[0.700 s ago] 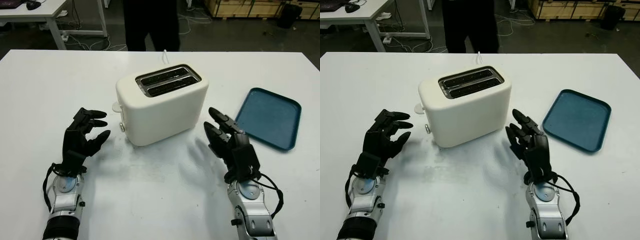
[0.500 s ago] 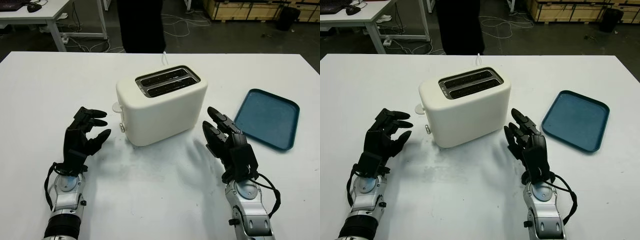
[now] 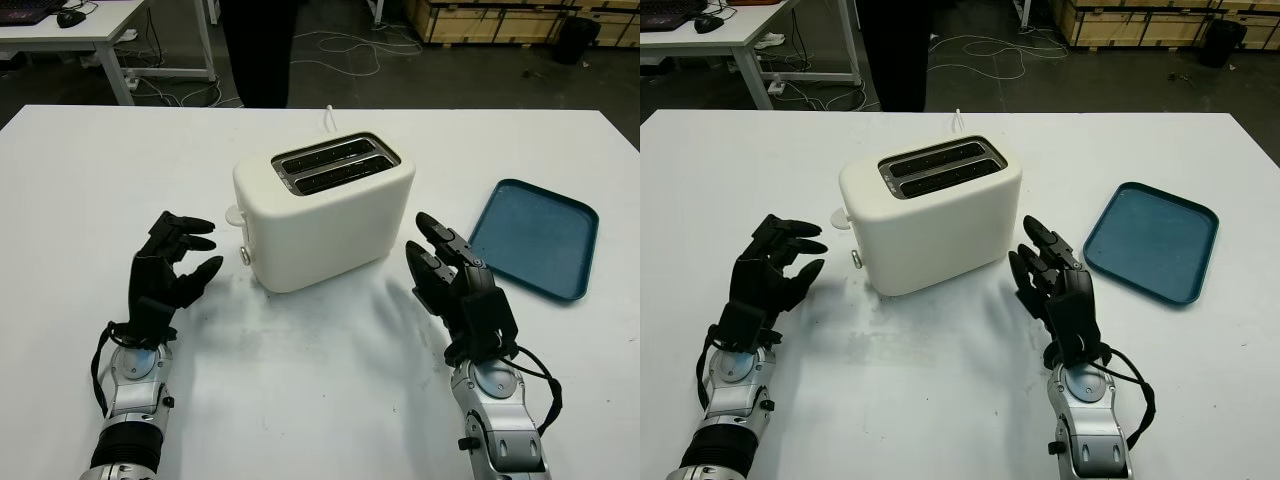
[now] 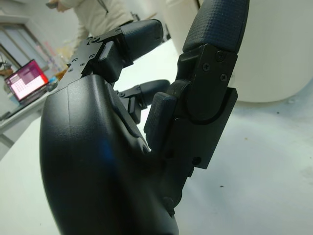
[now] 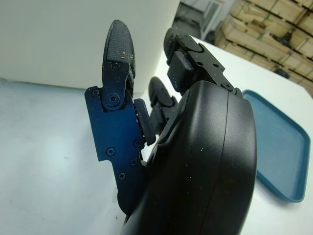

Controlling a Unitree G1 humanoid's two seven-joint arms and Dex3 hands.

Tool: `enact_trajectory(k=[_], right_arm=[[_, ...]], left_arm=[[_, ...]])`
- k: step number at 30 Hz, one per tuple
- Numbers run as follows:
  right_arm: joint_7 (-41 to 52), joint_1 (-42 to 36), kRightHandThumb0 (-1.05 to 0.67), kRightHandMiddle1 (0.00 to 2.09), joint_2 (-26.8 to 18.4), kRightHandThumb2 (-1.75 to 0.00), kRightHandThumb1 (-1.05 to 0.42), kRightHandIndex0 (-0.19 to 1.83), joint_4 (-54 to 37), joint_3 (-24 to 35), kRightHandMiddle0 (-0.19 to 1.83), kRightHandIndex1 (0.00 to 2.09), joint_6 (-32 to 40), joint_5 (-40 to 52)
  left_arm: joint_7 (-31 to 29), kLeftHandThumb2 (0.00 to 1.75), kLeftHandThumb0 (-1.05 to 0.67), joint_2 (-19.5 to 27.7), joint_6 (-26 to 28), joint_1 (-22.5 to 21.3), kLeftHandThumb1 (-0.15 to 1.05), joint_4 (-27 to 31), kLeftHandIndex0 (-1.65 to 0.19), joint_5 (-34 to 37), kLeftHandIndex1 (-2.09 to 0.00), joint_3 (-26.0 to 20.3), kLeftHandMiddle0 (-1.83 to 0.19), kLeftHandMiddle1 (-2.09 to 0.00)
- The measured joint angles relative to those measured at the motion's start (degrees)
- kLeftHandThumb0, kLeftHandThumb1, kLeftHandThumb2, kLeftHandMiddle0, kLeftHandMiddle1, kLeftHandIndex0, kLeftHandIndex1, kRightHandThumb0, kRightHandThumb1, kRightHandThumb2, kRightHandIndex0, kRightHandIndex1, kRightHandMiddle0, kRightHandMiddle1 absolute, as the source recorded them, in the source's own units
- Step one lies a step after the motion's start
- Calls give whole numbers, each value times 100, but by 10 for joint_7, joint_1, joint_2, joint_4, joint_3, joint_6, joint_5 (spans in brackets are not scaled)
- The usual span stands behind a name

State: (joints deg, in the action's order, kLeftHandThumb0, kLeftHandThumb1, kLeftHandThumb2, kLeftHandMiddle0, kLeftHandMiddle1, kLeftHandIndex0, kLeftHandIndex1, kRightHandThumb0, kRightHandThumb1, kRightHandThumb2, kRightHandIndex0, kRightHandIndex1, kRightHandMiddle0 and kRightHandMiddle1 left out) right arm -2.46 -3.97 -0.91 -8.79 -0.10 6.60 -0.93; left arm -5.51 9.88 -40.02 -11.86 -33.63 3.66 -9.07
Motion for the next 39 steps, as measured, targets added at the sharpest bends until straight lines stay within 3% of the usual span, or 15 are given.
enact_trajectory(k=[5, 9, 14, 17, 21, 24, 30, 39], right_arm=[[6, 0, -66, 0, 0, -38, -92, 48, 2, 1, 46, 2, -3, 2], [10, 1, -63, 0, 13, -24, -92, 45, 2, 9, 44, 1, -3, 26], [5, 9, -61, 0, 28, -9, -92, 45, 3, 22, 43, 0, -3, 44], [9, 14, -60, 0, 25, -3, -89, 44, 5, 33, 42, 1, -3, 45], [19, 13, -42, 0, 23, 0, -82, 43, 10, 48, 42, 0, -20, 58], [28, 13, -33, 0, 23, 0, -78, 43, 10, 50, 43, 0, -25, 66], [50, 18, -38, 1, 6, 0, -77, 45, 39, 50, 43, 2, -88, 57], [109, 66, -20, 0, -3, -1, -80, 42, 157, 77, 42, 0, -175, 102]], left_arm=[[-10, 10, -105, 0, 2, 1, 92, 4, -27, 4, -139, 0, -20, -155], [-10, 9, -105, 0, 5, 1, 92, 3, -22, 3, -142, 0, -14, -158], [-17, 0, -105, -3, 40, 5, 80, 13, -17, 11, -148, 0, -5, -166], [-29, 1, -105, -5, 38, 2, 74, 8, -25, 16, -132, 0, -12, -153], [-47, 0, -105, -9, 28, -8, 67, -7, -50, 36, -106, -4, -25, -137], [-47, 0, -105, -13, 33, -6, 63, 0, -55, 40, -96, -7, -30, -132], [-47, 1, -105, -12, 33, -7, 67, 0, -57, 39, -81, -11, -30, -122], [-67, 6, -105, -8, 33, -44, 80, -14, -61, 44, -75, -13, -34, -119]])
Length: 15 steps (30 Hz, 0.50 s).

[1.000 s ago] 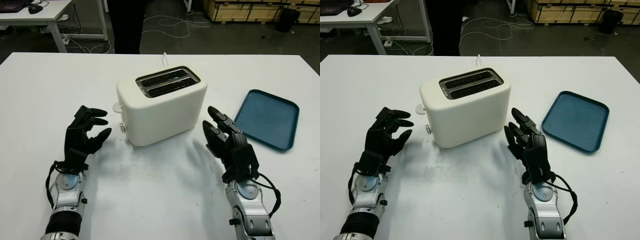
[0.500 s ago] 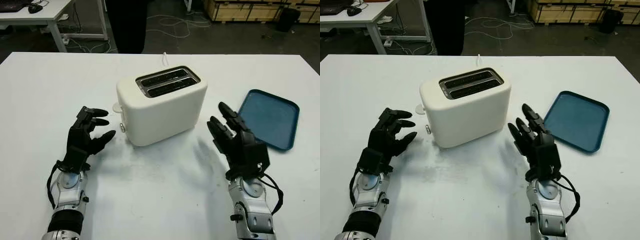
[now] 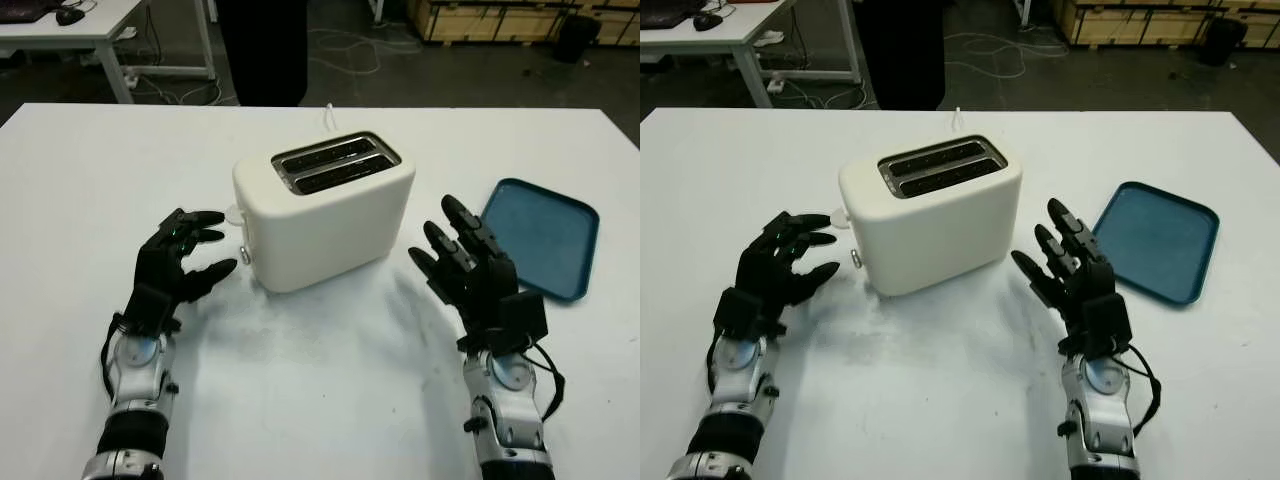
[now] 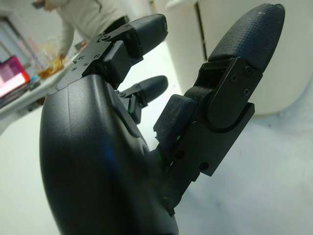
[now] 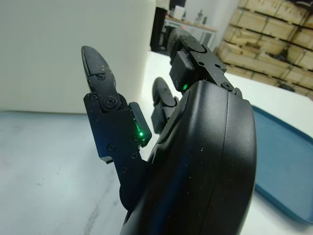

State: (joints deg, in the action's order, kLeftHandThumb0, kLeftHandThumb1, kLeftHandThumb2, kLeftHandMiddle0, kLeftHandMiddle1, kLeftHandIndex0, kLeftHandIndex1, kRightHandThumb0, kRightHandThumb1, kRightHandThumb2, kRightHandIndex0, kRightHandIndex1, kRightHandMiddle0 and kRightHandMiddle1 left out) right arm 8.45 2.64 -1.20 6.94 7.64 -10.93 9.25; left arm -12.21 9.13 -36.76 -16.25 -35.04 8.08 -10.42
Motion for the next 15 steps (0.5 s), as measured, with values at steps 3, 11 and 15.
enact_trajectory(k=[3, 11, 15], right_arm=[[10, 8, -16, 1, 0, -3, -84, 43, 27, 8, 43, 1, -26, 11], [5, 17, -12, 1, 3, -3, -87, 45, 36, 9, 45, 2, -49, 9], [-2, 17, -12, 1, 3, -2, -87, 46, 35, 8, 45, 2, -49, 9]], left_arm=[[21, 8, -105, 0, 0, 0, 83, 0, -61, -6, -75, -2, -35, -119], [21, 2, -105, 0, 9, 0, 75, 11, -105, 11, -36, -17, -86, -74], [43, 1, -105, 0, -24, -2, 79, 6, -141, 5, -16, -29, -127, -43]])
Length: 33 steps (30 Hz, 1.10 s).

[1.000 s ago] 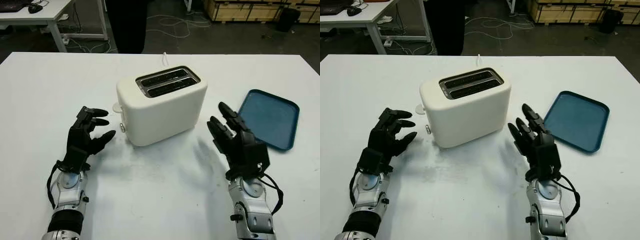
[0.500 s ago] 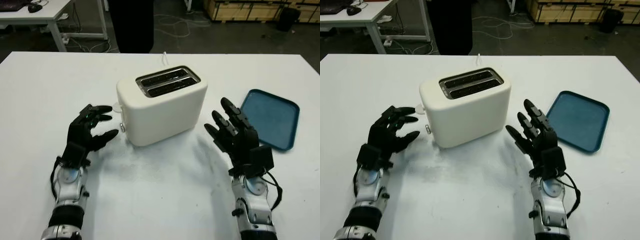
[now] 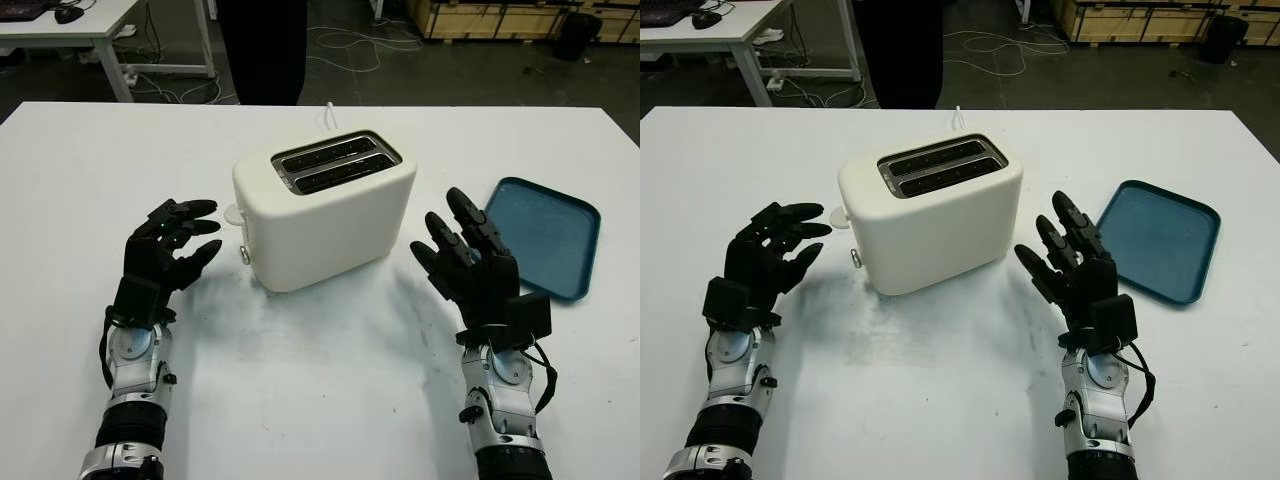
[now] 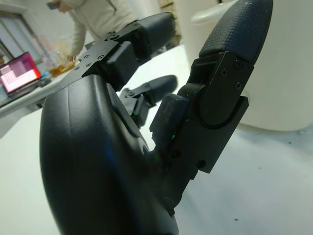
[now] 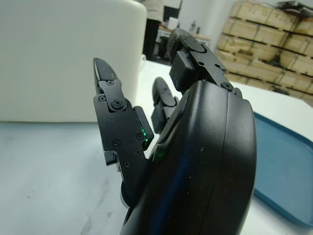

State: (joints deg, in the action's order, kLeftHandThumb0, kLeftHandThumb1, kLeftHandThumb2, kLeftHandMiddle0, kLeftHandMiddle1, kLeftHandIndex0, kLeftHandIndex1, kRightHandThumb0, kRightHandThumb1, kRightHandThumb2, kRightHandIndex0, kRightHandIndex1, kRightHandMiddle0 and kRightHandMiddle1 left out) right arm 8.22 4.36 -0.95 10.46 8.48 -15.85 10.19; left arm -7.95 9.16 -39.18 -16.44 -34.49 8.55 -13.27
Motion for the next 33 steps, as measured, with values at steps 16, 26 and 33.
enact_trajectory(k=[16, 26, 33], right_arm=[[-10, 0, -18, 3, -1, 0, -84, 53, -3, 2, 54, 4, 17, 1], [-13, 0, -18, 2, 0, -1, -86, 55, -2, 2, 56, 3, 17, 4], [-15, 0, -17, 1, -1, -1, -86, 57, 5, 1, 56, 3, 12, 1]], left_arm=[[156, 14, -105, 38, -40, -22, 92, -23, -118, -112, -154, -30, -142, -162], [137, 11, -105, 43, -71, -32, 92, -47, -103, -111, -153, -9, -130, -155], [75, 5, -105, 50, -59, -33, 92, -43, -104, -68, -90, -2, -109, -103]])
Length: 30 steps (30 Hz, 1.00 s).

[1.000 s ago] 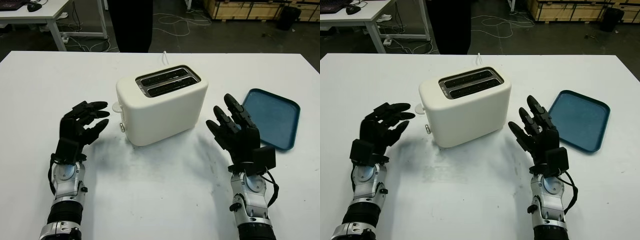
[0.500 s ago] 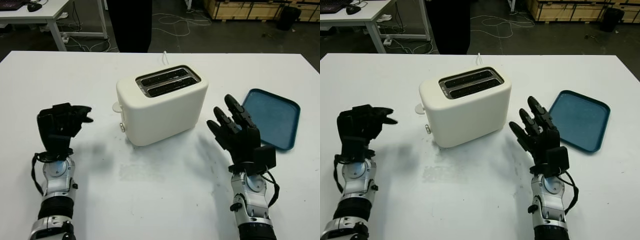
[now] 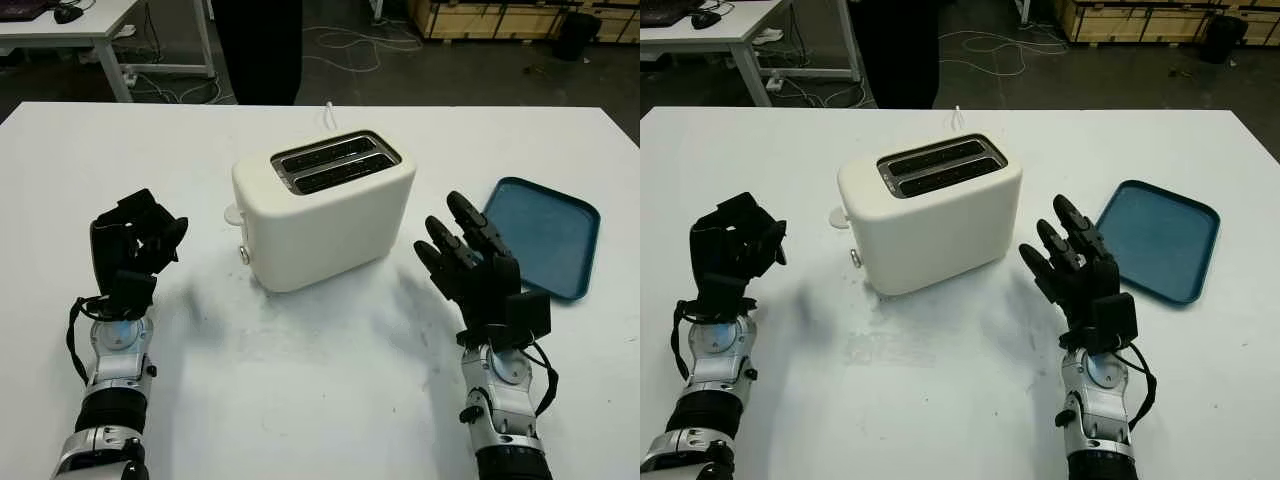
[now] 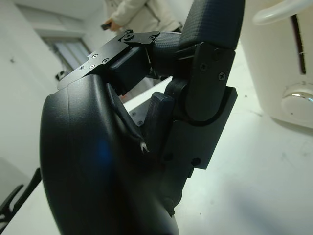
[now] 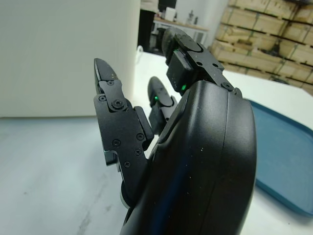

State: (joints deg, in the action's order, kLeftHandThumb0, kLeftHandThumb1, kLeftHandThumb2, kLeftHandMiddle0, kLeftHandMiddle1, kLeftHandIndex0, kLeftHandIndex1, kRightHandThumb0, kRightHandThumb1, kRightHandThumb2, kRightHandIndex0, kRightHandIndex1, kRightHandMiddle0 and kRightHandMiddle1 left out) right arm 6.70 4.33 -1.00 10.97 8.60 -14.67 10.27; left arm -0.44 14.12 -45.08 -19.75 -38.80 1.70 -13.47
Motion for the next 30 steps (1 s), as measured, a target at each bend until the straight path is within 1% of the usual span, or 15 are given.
enact_trajectory(k=[2, 4, 7, 8, 9, 11, 12, 16, 17, 18, 19, 20, 25, 27, 30], right_arm=[[0, 0, -16, 1, 0, 0, -86, 58, -2, 0, 57, 3, 0, 0], [0, 0, -16, 2, 0, 0, -86, 59, 1, 1, 59, 4, -3, 0], [0, 1, -17, 1, 0, -1, -87, 58, 8, 1, 58, 3, -8, 0], [0, 1, -17, 1, 0, -1, -87, 57, 8, 0, 58, 2, -8, 0], [0, 1, -17, 1, 0, -1, -87, 58, 8, 0, 58, 2, -8, 0], [-3, 1, -17, 0, 0, -1, -87, 57, 8, -1, 57, 2, -8, -1], [-5, 1, -16, 0, 0, -1, -87, 56, 7, -2, 57, 2, -8, -1], [-9, 1, -17, 0, 0, -1, -88, 58, 6, -2, 57, 2, -13, -9], [-9, 1, -18, 0, 0, -1, -88, 58, 6, -2, 57, 2, -17, -13], [-10, 1, -18, 0, 0, -1, -88, 58, 6, -3, 57, 2, -18, -14], [-10, 1, -17, 0, 0, -1, -88, 57, 6, -3, 56, 2, -18, -17], [-10, 1, -15, 0, 0, -1, -88, 57, 6, -3, 56, 1, -18, -18], [-10, 1, -14, 1, 0, 0, -88, 57, 4, -3, 56, 1, -17, -20], [-10, 1, -13, 0, 0, -1, -89, 57, 0, -3, 56, 1, -16, -20], [-10, 1, -14, 0, 0, 0, -88, 56, -1, -3, 55, 1, -16, -20]], left_arm=[[-2, 6, -105, 6, 14, 1, 92, 10, -98, -5, -82, 5, -98, -97], [-2, 5, -105, 15, 29, 1, 90, 22, -94, -18, -81, 11, -88, -100], [-6, 6, -105, 17, 58, 3, 91, 38, -95, -16, -76, 13, -80, -102], [-7, 12, -105, 17, 66, 5, 91, 43, -96, -15, -74, 13, -80, -103], [-7, 32, -105, 16, 70, 7, 89, 46, -98, -15, -71, 13, -79, -105], [-3, 58, -105, 16, 73, 9, 85, 47, -101, -18, -69, 14, -83, -110], [5, 65, -105, 16, 73, 9, 82, 47, -102, -25, -71, 14, -90, -116], [40, 75, -105, 16, 73, 9, 75, 47, -98, -52, -89, 14, -104, -148], [48, 75, -105, 16, 73, 9, 75, 47, -98, -56, -93, 14, -109, -154], [54, 68, -105, 16, 68, 9, 79, 45, -98, -60, -95, 14, -114, -160], [57, 53, -105, 16, 58, 9, 86, 42, -98, -61, -98, 14, -117, -164], [59, 48, -105, 16, 45, 9, 89, 37, -100, -61, -100, 14, -117, -164], [48, 33, -105, 22, -38, -3, 92, -18, -124, -59, -109, 17, -123, -148], [29, 32, -105, 24, -67, -11, 92, -47, -128, -47, -111, 19, -126, -148], [25, 49, -105, 23, -99, -22, 92, -80, -130, -42, -133, 18, -133, -157]])
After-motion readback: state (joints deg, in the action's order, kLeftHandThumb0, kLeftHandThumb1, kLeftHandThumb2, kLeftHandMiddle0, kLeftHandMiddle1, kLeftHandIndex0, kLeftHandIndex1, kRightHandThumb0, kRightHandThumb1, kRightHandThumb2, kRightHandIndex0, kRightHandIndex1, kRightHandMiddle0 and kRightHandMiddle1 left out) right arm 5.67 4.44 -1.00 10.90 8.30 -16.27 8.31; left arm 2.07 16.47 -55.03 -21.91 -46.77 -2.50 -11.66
